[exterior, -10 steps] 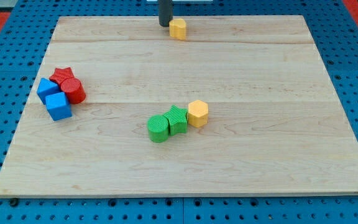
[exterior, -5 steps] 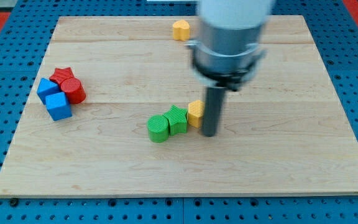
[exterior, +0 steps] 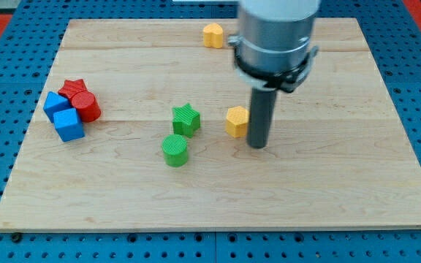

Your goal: Push the yellow hexagon into the bottom of the yellow heart

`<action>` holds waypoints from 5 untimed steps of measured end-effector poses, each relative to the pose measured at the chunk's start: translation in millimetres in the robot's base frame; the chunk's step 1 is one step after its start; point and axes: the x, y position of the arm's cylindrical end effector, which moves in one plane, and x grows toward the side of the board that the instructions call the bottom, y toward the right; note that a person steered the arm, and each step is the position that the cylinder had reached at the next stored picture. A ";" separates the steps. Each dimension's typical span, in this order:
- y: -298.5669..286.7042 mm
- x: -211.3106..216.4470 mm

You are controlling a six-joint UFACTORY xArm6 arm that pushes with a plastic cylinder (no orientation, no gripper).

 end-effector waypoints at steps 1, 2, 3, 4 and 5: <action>-47.4 -36.6; -54.8 3.2; -60.9 -17.6; -62.8 -72.8; -83.4 -89.0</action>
